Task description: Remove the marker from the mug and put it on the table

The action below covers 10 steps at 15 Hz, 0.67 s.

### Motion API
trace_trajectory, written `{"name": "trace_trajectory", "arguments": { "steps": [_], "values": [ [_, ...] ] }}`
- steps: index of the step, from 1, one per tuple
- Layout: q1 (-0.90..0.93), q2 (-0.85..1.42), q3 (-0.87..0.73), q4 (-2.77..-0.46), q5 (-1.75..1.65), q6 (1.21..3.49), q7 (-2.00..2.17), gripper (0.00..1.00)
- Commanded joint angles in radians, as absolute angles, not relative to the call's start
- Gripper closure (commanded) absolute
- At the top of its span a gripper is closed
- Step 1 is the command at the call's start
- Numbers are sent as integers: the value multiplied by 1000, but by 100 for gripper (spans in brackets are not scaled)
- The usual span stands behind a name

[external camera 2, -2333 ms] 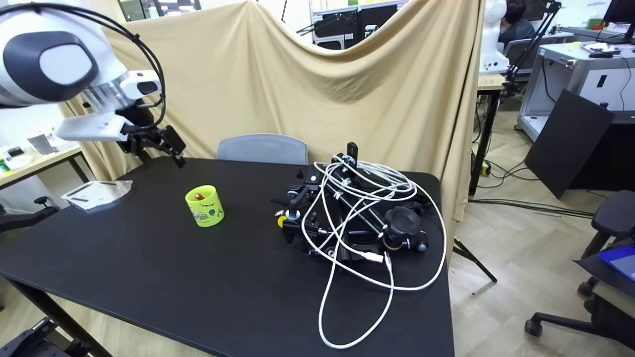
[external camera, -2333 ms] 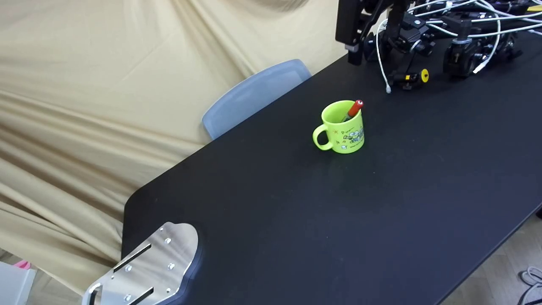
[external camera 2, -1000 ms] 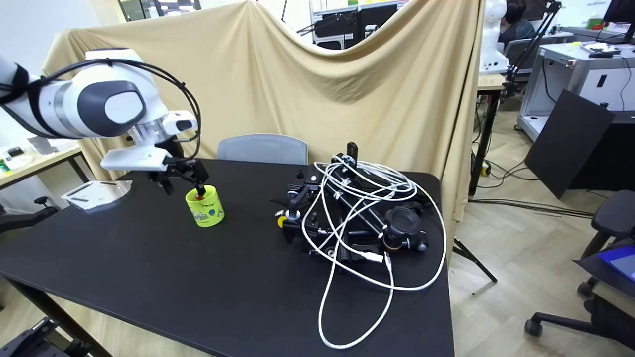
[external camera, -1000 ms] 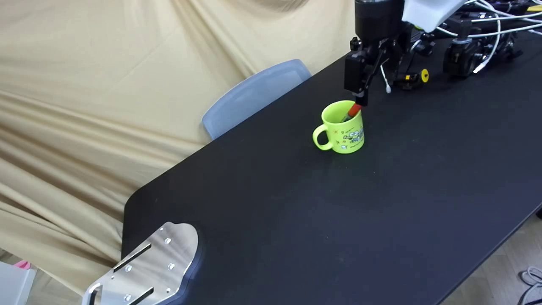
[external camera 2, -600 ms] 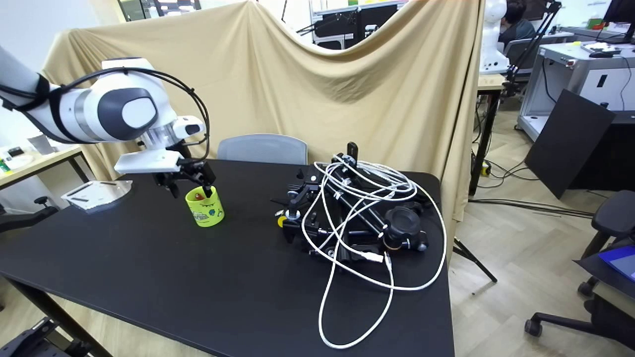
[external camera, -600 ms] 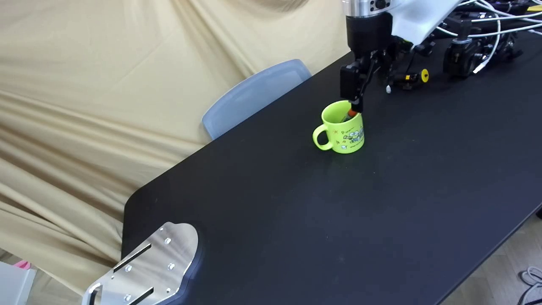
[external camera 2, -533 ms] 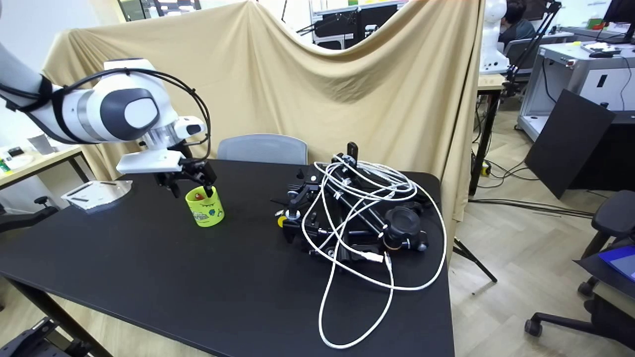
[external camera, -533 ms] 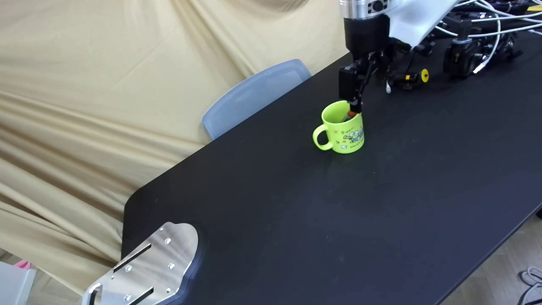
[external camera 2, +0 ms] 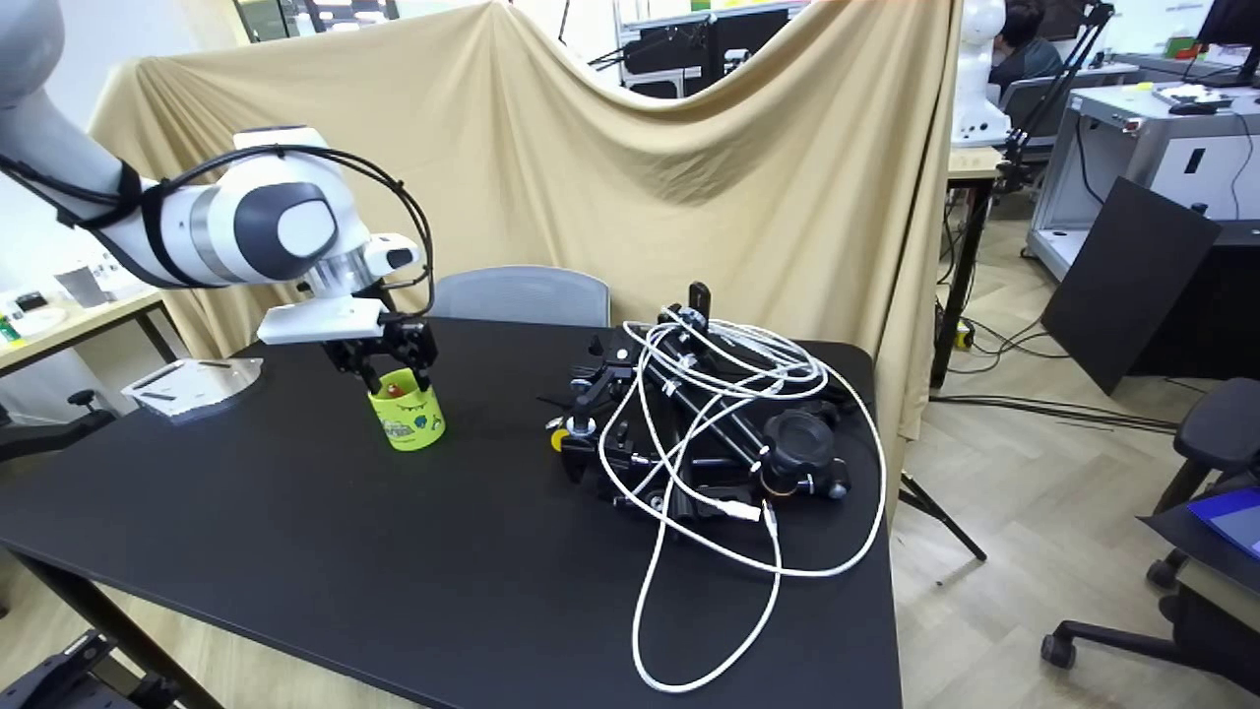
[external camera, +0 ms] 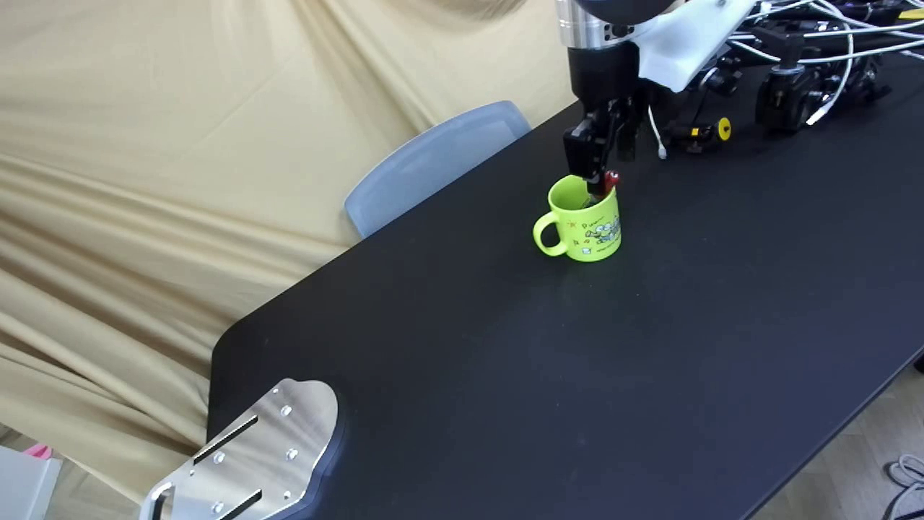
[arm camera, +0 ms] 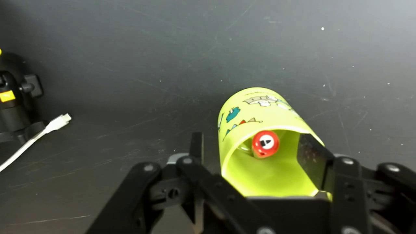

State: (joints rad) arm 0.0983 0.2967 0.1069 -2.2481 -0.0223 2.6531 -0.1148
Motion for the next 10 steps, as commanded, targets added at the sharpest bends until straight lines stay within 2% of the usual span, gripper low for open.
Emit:
{"name": "trace_trajectory", "arguments": {
  "steps": [1, 7, 8, 10],
  "values": [
    [93, 326, 115, -2199, -26, 2623, -134, 55],
    [85, 304, 126, -2200, -6, 2588, -158, 95],
    [86, 298, 126, -2202, -4, 2579, -157, 97],
    [83, 284, 133, -2205, 7, 2556, -164, 95]
  ]
}}
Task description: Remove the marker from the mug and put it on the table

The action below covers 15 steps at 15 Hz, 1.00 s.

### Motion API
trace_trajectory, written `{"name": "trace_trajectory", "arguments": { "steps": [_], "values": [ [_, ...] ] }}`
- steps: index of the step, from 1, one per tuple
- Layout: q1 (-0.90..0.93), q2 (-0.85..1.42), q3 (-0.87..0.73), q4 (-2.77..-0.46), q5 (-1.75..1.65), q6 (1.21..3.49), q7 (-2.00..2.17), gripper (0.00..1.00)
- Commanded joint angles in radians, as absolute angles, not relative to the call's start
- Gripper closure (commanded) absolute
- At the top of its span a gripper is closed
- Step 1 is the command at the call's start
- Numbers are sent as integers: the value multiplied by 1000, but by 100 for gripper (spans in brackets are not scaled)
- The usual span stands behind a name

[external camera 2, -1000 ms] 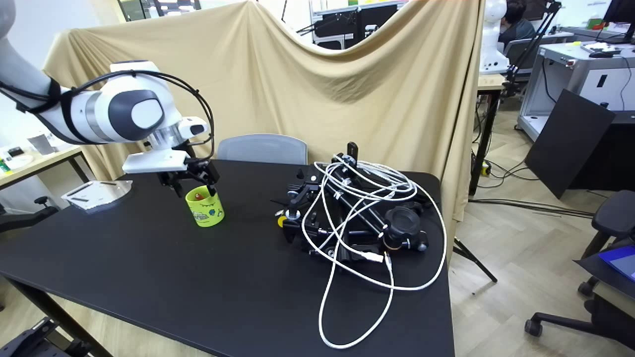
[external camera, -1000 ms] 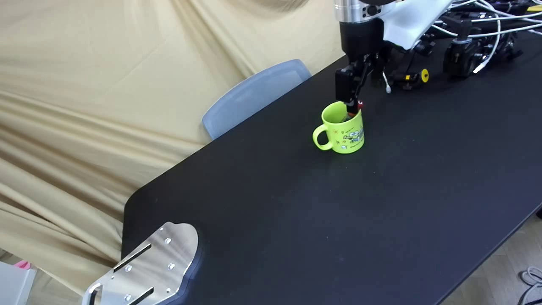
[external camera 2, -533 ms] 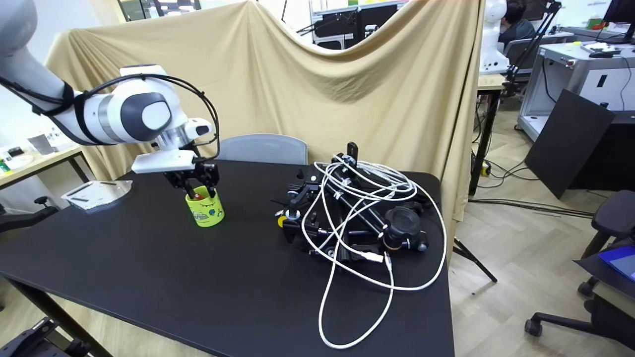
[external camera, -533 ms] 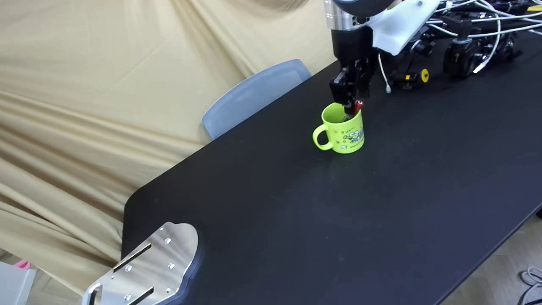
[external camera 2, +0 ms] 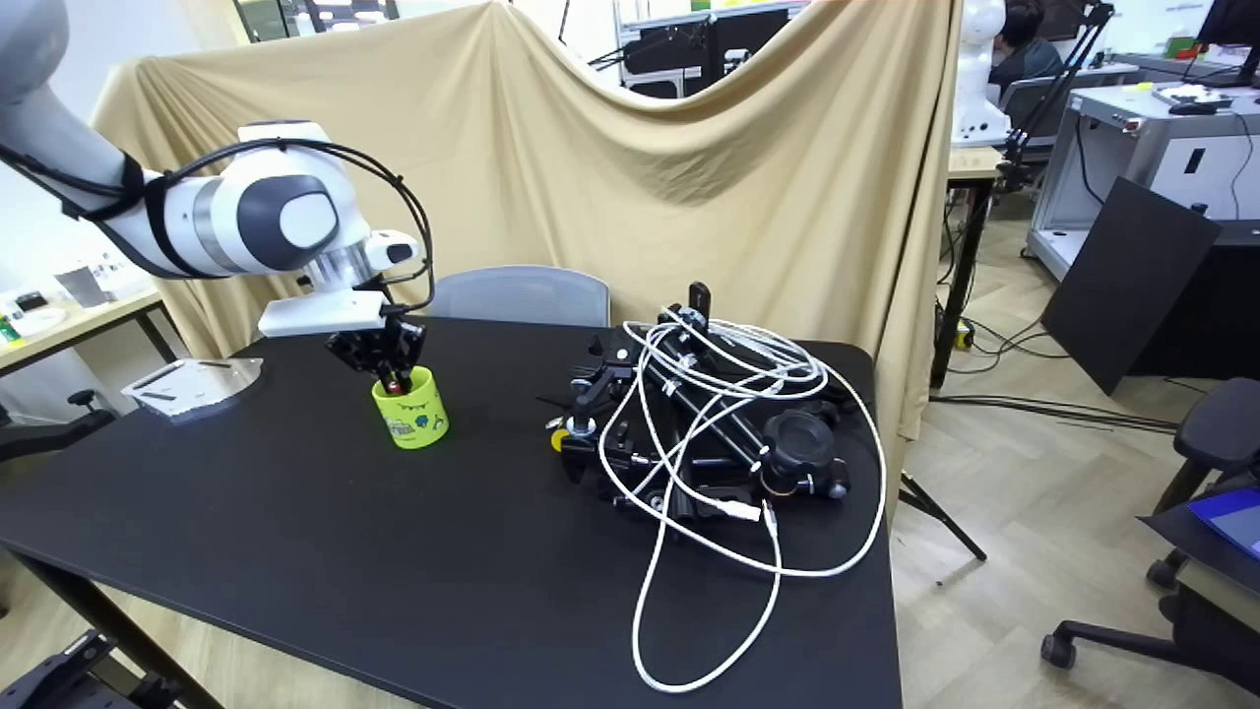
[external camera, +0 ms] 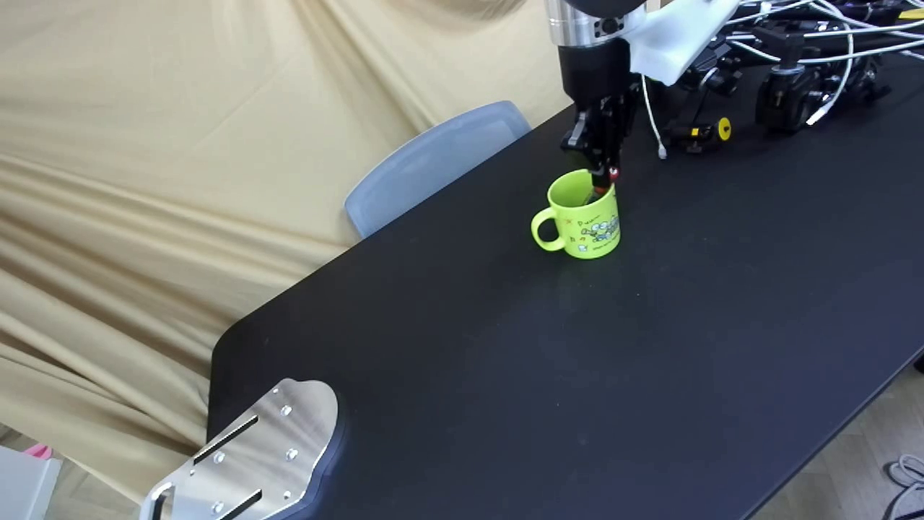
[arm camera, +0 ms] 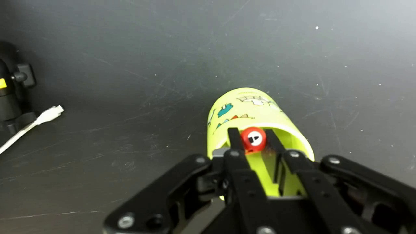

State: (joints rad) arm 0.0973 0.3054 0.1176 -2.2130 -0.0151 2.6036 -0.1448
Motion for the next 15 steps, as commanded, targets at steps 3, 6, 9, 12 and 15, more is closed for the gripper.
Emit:
{"name": "trace_trajectory", "arguments": {
  "steps": [3, 6, 9, 12, 15],
  "values": [
    [81, 255, 139, -2218, 21, 2533, -173, 95],
    [78, 211, 145, -2220, 50, 2462, -189, 95],
    [82, 152, 135, -2211, 68, 2327, -178, 95],
    [86, 85, 120, -2218, 55, 2256, -152, 95],
    [88, 22, 107, -2241, 35, 2251, -123, 95]
  ]
}}
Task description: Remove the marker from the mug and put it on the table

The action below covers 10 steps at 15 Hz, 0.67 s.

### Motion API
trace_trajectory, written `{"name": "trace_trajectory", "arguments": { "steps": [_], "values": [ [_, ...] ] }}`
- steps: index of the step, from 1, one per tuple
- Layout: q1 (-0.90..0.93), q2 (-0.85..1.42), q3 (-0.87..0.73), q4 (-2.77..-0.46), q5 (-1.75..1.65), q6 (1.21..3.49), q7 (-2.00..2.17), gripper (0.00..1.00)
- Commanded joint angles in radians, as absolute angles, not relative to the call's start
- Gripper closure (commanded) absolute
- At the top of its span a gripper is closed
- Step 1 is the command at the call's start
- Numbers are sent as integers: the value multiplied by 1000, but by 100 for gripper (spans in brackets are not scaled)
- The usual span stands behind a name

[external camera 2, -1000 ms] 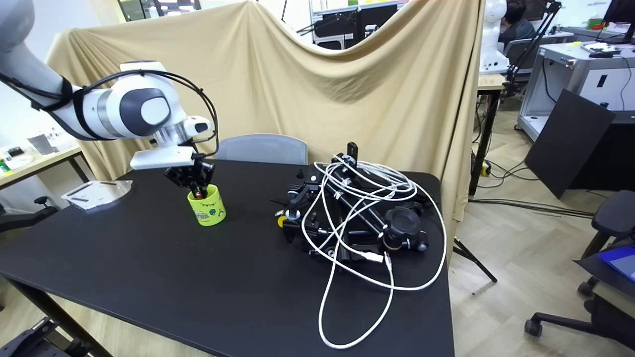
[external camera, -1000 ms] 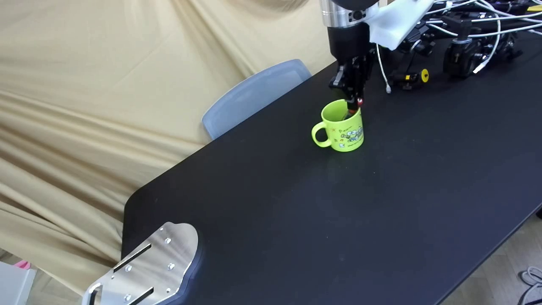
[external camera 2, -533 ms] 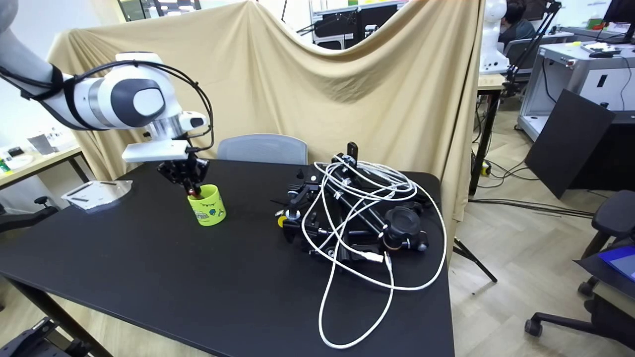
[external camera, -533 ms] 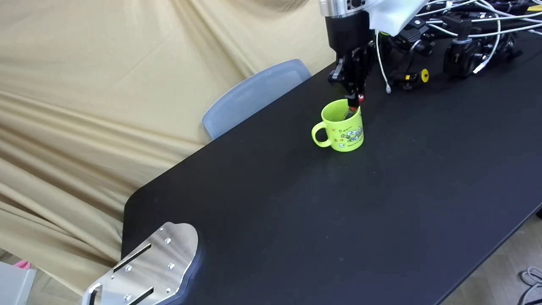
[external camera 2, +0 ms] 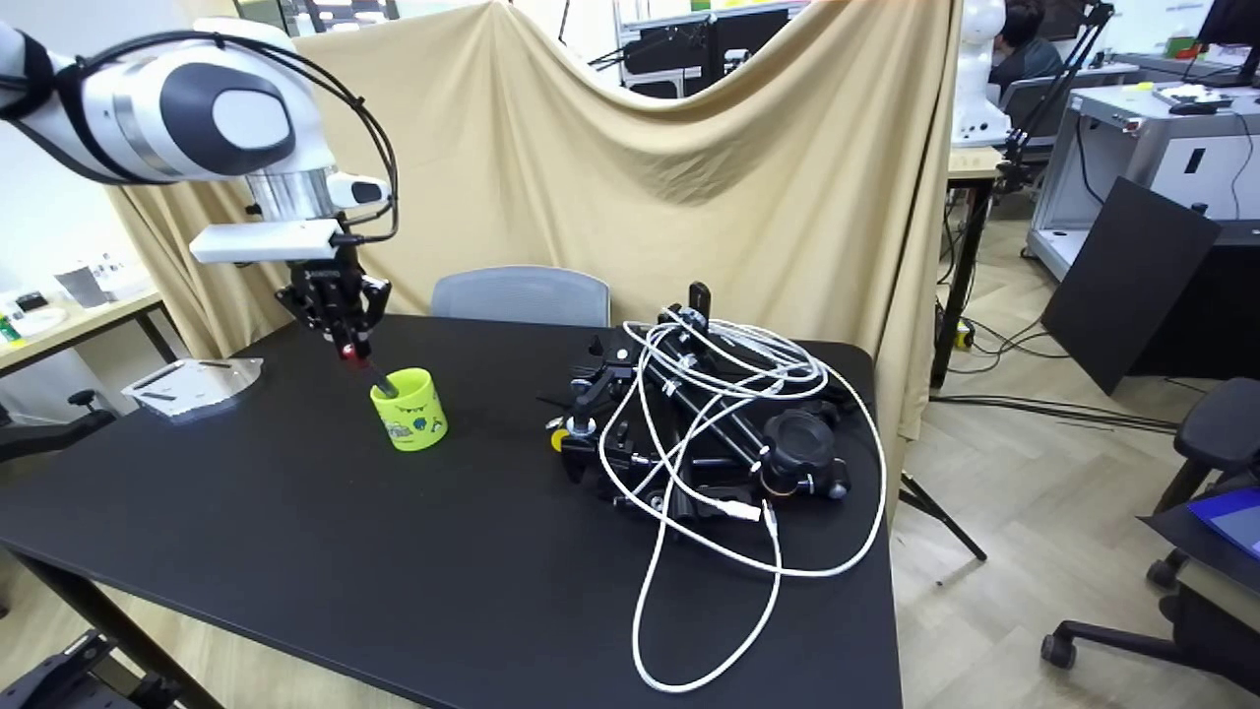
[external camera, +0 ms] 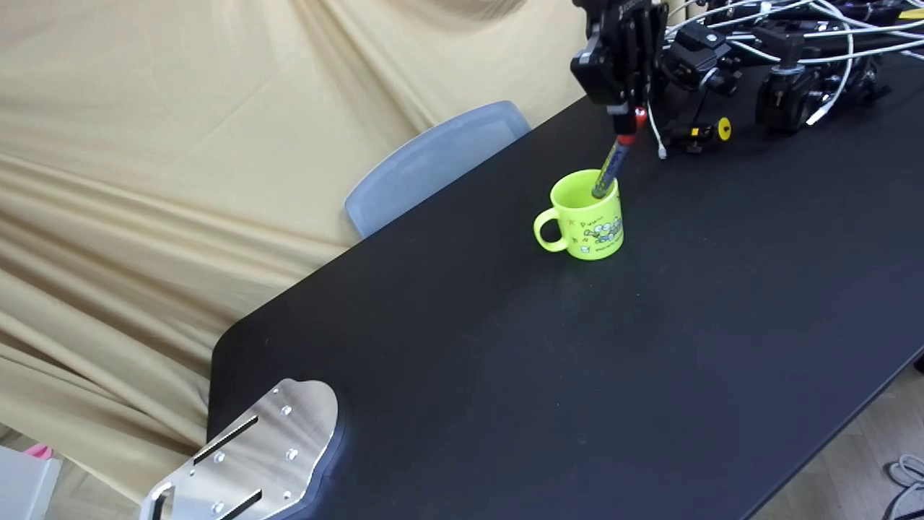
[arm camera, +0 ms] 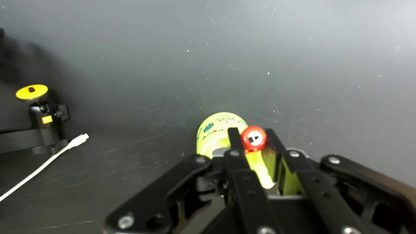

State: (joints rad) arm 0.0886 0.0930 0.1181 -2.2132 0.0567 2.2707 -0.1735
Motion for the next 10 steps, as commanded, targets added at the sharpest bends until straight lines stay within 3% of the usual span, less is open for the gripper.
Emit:
{"name": "trace_trajectory", "arguments": {
  "steps": [1, 10],
  "values": [
    [88, 7, 103, -2246, 29, 2253, -112, 95],
    [65, -24, 69, -2348, -164, 2438, 132, 95]
  ]
}}
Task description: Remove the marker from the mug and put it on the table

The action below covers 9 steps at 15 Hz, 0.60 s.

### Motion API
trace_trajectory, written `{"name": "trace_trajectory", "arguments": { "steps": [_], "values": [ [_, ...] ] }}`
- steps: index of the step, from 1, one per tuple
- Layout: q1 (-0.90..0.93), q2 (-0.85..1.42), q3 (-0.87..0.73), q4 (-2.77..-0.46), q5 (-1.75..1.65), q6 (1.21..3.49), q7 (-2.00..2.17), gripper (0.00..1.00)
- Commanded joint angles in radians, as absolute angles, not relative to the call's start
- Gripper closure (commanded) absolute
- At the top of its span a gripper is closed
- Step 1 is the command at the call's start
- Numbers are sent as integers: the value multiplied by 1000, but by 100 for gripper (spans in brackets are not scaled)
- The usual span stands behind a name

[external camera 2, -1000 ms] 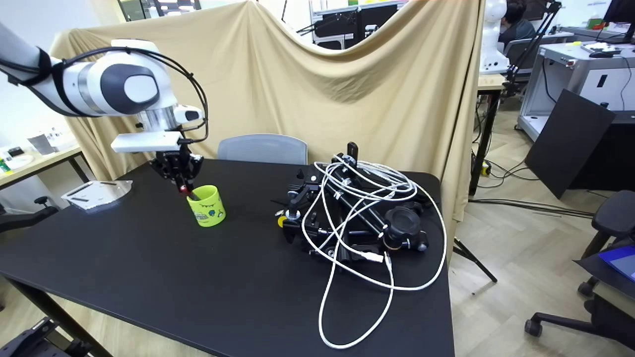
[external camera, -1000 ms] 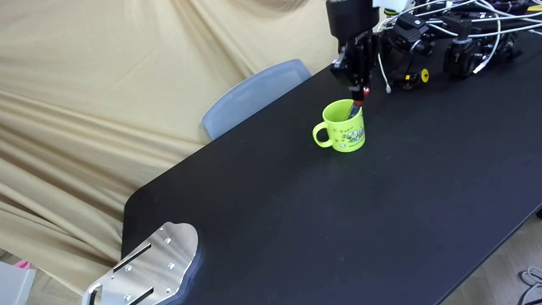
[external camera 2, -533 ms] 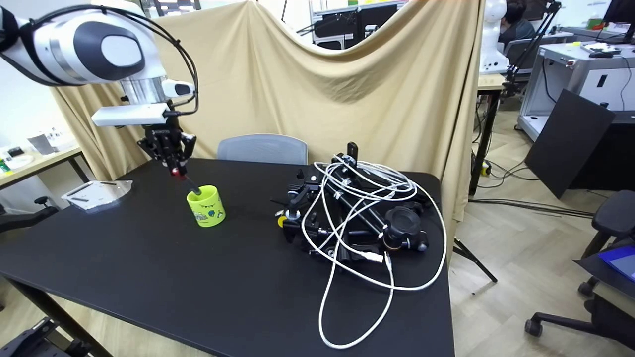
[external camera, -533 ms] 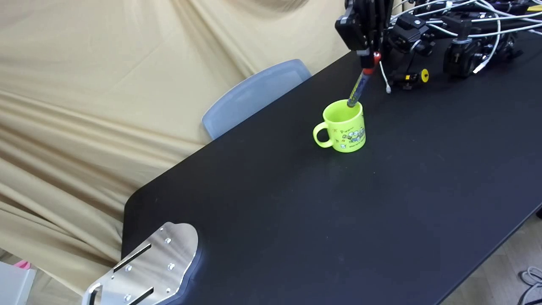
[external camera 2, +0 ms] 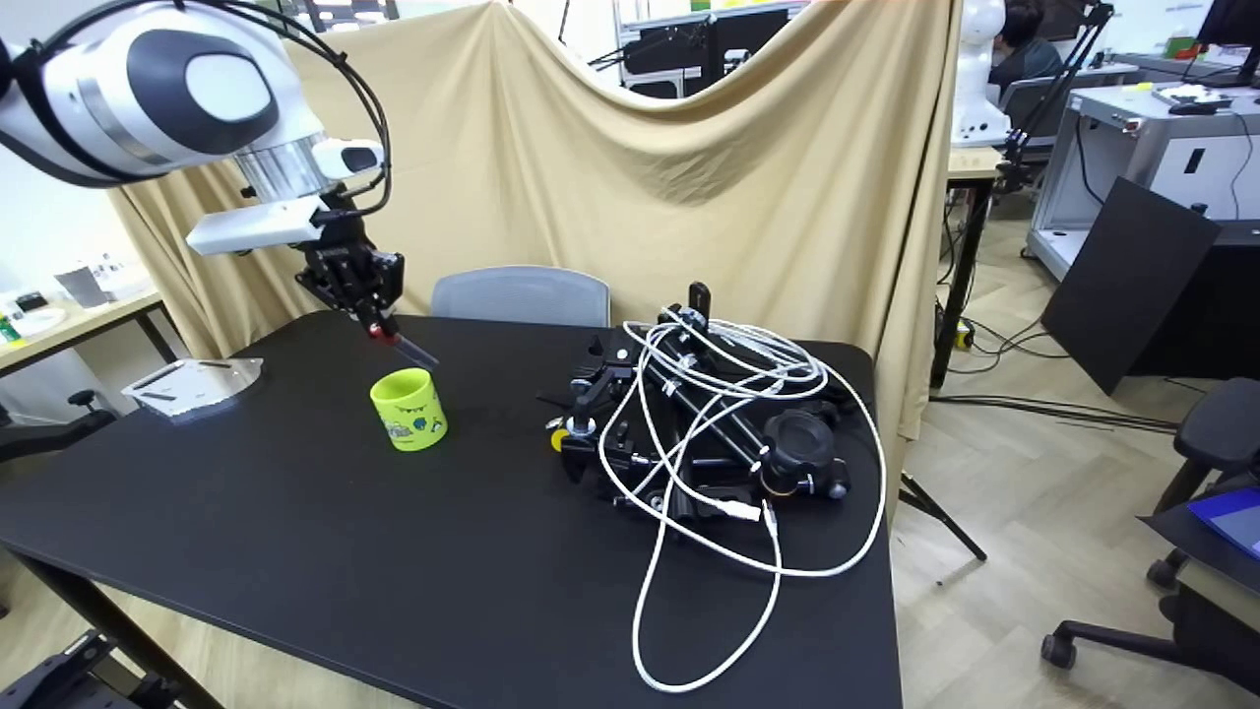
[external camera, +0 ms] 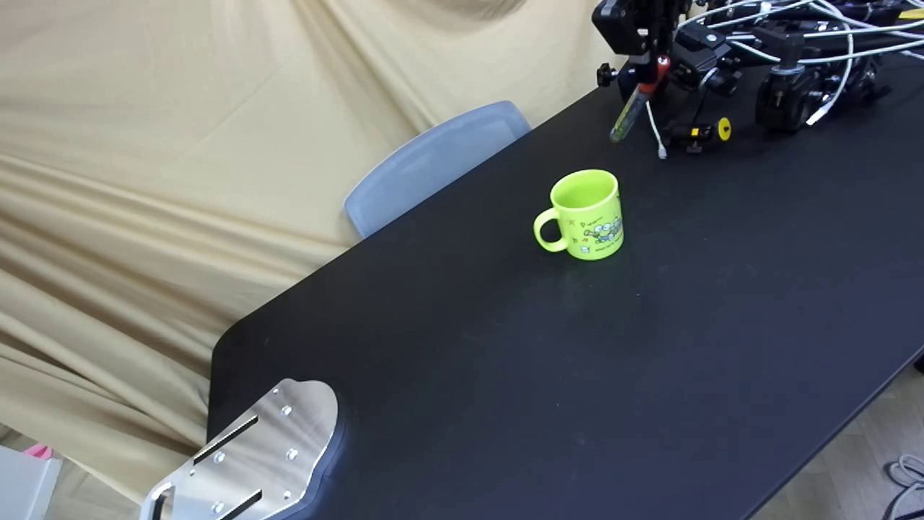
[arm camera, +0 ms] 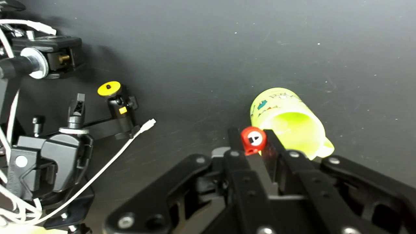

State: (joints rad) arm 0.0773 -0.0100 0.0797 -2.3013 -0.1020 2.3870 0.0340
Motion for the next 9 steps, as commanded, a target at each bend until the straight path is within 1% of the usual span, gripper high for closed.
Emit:
{"name": "trace_trajectory", "arguments": {
  "steps": [1, 9],
  "values": [
    [59, -14, 64, -2360, -170, 2458, 140, 95],
    [25, 47, 26, -2447, -109, 2605, 67, 95]
  ]
}}
